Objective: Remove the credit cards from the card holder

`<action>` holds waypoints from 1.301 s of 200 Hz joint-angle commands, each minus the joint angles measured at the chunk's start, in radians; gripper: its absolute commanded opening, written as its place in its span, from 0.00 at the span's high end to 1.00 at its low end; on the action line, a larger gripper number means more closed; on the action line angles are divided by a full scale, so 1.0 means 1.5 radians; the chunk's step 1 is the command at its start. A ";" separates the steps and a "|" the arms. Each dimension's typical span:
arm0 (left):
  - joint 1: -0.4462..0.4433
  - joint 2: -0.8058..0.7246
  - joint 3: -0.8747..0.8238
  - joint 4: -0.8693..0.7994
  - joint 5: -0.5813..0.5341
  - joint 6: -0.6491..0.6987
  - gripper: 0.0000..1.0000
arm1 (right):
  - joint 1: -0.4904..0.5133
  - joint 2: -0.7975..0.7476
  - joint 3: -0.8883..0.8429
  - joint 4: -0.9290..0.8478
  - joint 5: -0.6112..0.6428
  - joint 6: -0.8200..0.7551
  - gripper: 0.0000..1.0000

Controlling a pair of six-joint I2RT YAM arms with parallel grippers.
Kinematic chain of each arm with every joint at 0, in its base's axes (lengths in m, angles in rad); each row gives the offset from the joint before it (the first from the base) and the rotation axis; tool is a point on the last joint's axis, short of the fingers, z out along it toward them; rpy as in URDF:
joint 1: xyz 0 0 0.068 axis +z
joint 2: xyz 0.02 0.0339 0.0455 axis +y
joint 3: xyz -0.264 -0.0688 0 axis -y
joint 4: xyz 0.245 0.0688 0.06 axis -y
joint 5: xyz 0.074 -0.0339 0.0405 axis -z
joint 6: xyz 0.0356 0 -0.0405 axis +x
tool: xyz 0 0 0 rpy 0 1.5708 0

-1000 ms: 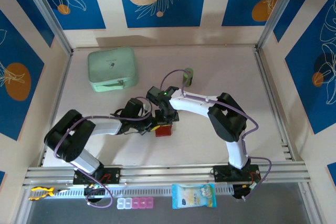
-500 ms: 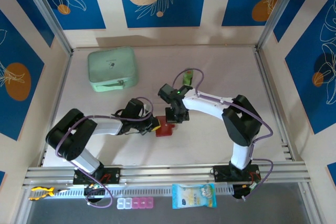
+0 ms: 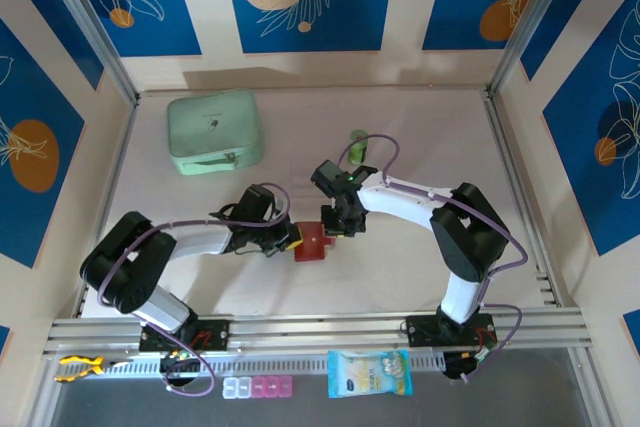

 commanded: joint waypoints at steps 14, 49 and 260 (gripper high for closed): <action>-0.005 -0.031 0.028 -0.057 -0.016 0.026 0.93 | -0.006 -0.003 -0.019 0.034 -0.048 0.008 0.76; -0.004 -0.050 0.036 -0.066 -0.031 0.044 0.89 | -0.007 0.010 -0.036 0.061 -0.059 0.011 0.77; 0.066 -0.150 0.016 -0.122 -0.061 0.101 0.80 | -0.036 -0.041 -0.061 0.059 -0.079 -0.023 0.97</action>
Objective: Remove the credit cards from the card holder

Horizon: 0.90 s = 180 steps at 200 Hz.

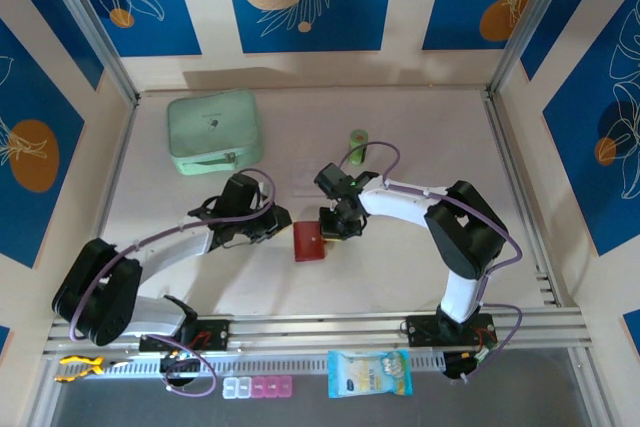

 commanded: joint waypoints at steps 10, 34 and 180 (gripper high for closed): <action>0.015 -0.016 -0.001 -0.032 -0.008 0.034 0.80 | -0.023 -0.058 -0.010 -0.044 -0.014 -0.035 0.96; 0.023 -0.021 0.002 -0.047 -0.012 0.046 0.78 | -0.032 -0.078 0.001 -0.072 -0.012 -0.057 0.97; 0.070 -0.069 0.013 -0.140 -0.026 0.102 0.76 | 0.066 -0.026 0.170 -0.134 -0.080 -0.114 0.99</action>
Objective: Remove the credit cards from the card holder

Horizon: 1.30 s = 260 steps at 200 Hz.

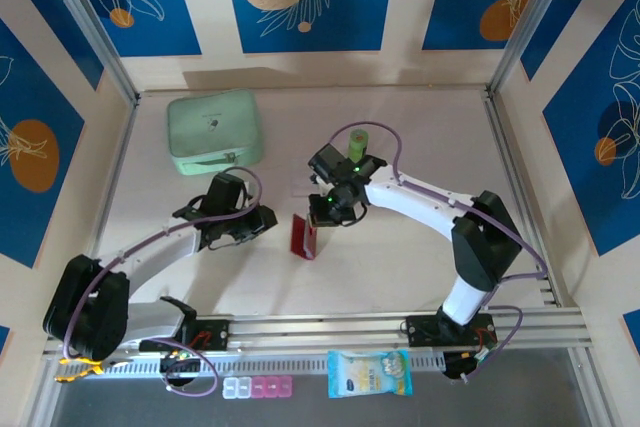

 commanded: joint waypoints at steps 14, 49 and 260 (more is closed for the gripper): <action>0.010 -0.010 0.014 -0.031 -0.004 0.023 0.76 | 0.032 0.027 0.046 -0.036 -0.025 -0.021 0.99; 0.007 0.026 0.024 -0.033 0.031 0.038 0.76 | 0.017 0.002 0.025 -0.052 -0.002 -0.008 0.99; -0.056 0.198 0.006 0.000 0.030 0.030 0.96 | -0.036 0.052 -0.124 -0.019 0.110 -0.008 0.98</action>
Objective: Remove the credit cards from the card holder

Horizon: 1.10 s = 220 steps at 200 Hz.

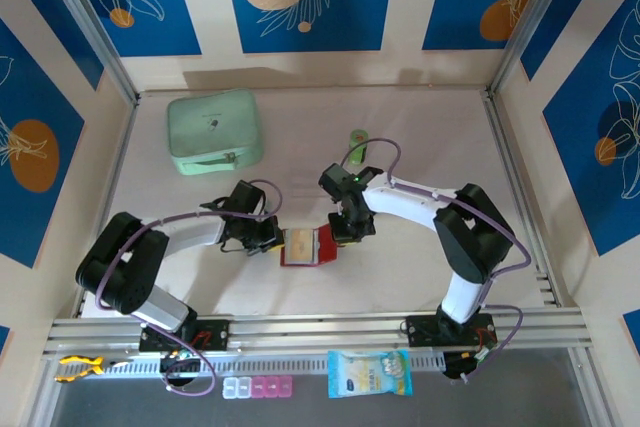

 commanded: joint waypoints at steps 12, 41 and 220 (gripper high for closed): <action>-0.006 0.009 -0.014 -0.018 -0.015 -0.001 0.97 | 0.001 0.024 -0.013 0.020 0.020 0.007 0.98; -0.006 -0.013 -0.018 -0.029 -0.024 -0.003 0.97 | 0.003 0.036 -0.015 0.016 0.045 0.007 0.97; -0.197 0.063 0.171 0.003 -0.041 -0.079 0.99 | -0.009 -0.080 -0.040 -0.013 0.038 0.022 0.69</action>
